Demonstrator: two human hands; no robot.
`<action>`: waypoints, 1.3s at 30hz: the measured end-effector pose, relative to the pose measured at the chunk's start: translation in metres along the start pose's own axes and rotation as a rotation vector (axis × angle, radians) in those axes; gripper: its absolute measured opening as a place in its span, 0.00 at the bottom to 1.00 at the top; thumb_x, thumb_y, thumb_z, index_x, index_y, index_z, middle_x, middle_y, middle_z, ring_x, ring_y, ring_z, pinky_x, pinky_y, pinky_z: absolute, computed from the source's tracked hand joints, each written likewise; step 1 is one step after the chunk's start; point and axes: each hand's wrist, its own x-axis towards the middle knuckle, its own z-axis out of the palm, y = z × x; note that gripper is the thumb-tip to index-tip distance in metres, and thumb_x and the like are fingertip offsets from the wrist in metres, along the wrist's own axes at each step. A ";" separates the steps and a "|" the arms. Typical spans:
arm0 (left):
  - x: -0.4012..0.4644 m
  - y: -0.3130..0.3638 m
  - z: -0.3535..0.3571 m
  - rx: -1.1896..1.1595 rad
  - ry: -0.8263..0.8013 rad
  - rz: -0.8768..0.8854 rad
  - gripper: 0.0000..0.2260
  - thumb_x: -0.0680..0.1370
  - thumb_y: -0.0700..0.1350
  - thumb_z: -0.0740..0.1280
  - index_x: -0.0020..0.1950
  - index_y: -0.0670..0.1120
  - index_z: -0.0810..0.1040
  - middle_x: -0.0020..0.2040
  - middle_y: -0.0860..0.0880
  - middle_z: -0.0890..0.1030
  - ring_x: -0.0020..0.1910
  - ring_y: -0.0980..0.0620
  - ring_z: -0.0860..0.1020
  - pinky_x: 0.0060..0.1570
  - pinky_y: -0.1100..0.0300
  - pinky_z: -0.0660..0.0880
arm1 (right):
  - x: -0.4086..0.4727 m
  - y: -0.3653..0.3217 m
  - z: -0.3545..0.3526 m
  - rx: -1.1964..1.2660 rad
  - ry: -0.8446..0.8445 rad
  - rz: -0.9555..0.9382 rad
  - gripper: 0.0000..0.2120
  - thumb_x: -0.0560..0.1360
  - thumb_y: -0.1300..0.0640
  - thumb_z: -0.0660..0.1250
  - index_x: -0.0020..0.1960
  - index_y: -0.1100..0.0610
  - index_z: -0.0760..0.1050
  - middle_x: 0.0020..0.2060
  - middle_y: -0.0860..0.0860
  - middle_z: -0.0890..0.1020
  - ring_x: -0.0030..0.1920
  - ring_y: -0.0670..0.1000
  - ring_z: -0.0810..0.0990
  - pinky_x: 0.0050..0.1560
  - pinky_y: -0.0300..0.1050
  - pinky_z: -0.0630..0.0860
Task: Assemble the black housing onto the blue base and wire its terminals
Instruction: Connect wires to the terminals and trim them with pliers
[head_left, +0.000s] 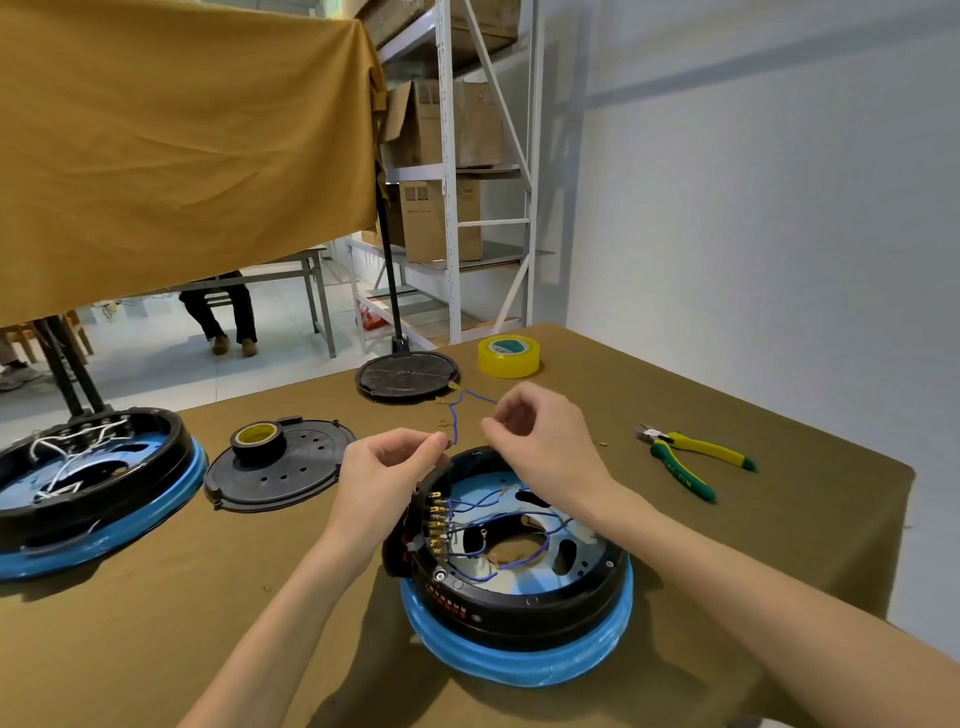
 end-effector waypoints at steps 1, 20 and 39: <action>-0.001 0.000 0.001 -0.004 -0.012 -0.002 0.06 0.79 0.48 0.72 0.46 0.51 0.88 0.41 0.52 0.88 0.42 0.60 0.84 0.41 0.74 0.75 | -0.001 0.000 0.003 0.045 -0.112 0.067 0.04 0.77 0.55 0.73 0.45 0.53 0.79 0.36 0.49 0.82 0.33 0.43 0.78 0.36 0.38 0.76; -0.012 -0.054 -0.001 0.210 -0.051 -0.164 0.12 0.86 0.46 0.61 0.65 0.48 0.80 0.58 0.52 0.83 0.57 0.57 0.80 0.53 0.65 0.75 | -0.009 0.004 0.007 0.567 -0.600 0.750 0.10 0.76 0.68 0.74 0.57 0.68 0.81 0.41 0.61 0.86 0.39 0.53 0.86 0.40 0.41 0.83; -0.024 -0.063 0.006 -0.004 -0.014 -0.204 0.13 0.87 0.49 0.58 0.59 0.48 0.82 0.48 0.49 0.85 0.43 0.61 0.81 0.41 0.70 0.74 | -0.031 -0.005 0.024 0.286 -0.633 0.592 0.06 0.77 0.68 0.72 0.53 0.66 0.83 0.36 0.57 0.84 0.32 0.48 0.83 0.36 0.38 0.81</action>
